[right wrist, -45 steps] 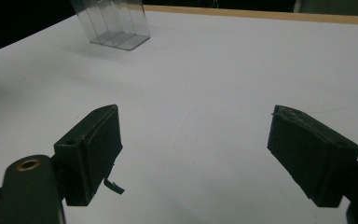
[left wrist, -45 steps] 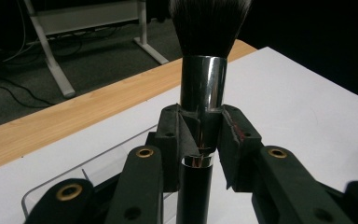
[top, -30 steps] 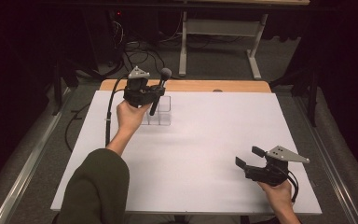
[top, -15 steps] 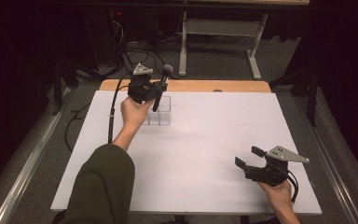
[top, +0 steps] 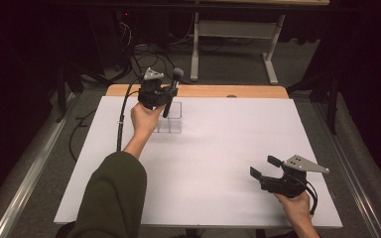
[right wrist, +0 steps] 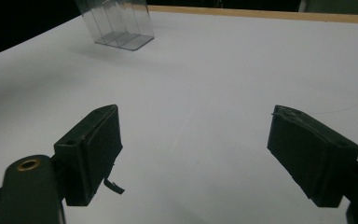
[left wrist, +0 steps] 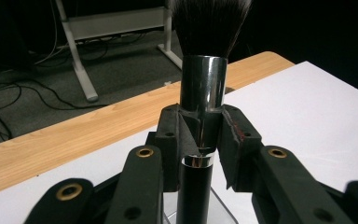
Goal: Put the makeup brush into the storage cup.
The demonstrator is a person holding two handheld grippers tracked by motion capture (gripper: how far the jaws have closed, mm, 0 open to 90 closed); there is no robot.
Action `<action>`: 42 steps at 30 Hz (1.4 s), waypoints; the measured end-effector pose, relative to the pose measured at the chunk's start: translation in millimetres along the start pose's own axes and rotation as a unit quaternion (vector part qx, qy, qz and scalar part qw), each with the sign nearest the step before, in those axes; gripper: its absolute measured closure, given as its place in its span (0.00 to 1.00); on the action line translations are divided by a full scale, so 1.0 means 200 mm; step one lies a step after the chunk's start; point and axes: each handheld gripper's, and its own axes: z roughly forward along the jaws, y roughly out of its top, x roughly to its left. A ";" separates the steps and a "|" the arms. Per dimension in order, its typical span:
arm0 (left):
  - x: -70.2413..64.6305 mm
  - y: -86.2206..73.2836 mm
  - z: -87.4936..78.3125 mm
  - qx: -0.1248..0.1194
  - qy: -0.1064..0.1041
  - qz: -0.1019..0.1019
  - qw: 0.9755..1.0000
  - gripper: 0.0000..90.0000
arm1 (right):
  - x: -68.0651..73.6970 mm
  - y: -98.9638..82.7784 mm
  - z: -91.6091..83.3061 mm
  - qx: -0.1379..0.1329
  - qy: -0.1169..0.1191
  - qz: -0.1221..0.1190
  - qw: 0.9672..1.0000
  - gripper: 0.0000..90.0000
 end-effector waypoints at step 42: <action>0.04 -0.10 0.02 0.024 0.027 0.011 0.999 0.78 | 0.01 0.00 0.00 0.002 0.004 -0.002 1.000 0.21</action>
